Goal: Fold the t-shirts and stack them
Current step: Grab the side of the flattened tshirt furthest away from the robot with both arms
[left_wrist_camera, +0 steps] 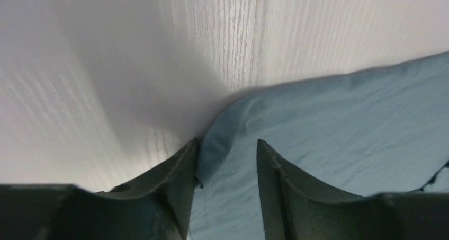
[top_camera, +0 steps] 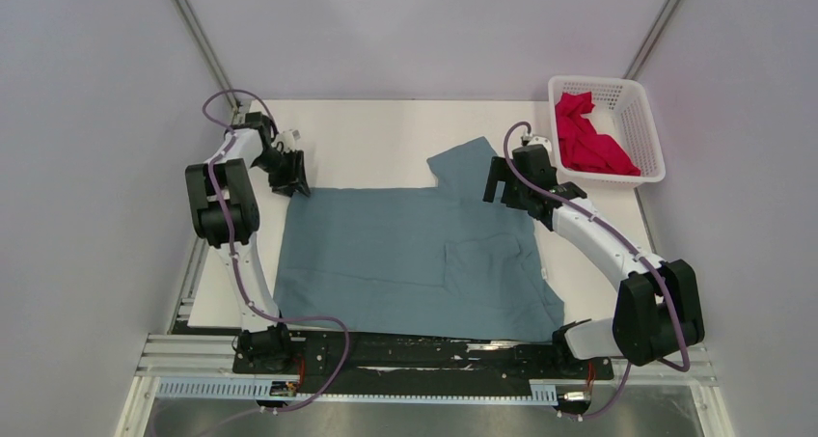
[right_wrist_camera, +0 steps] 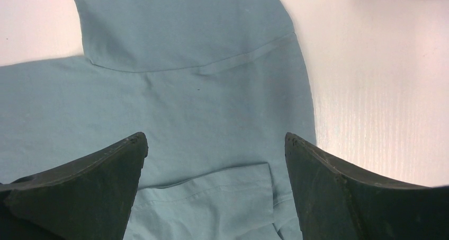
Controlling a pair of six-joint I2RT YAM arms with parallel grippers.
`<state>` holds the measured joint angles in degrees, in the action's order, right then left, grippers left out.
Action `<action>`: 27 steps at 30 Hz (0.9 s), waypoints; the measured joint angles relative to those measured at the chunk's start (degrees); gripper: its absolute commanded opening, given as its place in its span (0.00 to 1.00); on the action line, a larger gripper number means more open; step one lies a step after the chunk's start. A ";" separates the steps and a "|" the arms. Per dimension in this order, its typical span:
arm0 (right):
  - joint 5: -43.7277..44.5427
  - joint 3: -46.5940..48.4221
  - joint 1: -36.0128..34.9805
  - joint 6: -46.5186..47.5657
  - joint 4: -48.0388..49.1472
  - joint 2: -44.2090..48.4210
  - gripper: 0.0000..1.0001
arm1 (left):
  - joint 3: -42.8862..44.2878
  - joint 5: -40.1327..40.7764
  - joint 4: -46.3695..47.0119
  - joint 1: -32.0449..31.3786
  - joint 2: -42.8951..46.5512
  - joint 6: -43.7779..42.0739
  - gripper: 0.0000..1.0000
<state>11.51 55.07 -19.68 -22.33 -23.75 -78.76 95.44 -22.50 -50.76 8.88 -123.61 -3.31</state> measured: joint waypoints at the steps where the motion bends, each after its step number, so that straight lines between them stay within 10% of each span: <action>1: 0.00 0.00 0.02 0.00 0.11 0.00 1.00 | -0.50 0.44 -0.20 -0.15 0.09 0.31 0.37; 6: -0.02 -0.02 0.02 0.17 0.94 -0.26 1.00 | -1.27 1.95 -1.84 -0.87 0.02 0.92 0.01; 13: 0.02 8.26 0.48 0.83 1.07 -13.57 1.00 | -1.31 2.51 -2.32 -1.16 0.00 1.07 0.00; 27: 4.04 56.59 3.10 6.88 2.97 -54.71 0.95 | -4.44 5.09 0.28 -1.75 2.43 1.99 0.00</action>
<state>15.55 111.66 -16.58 -15.44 -20.78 -133.47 91.00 -17.41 -50.48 7.14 -121.19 -1.32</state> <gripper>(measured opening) 0.970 0.018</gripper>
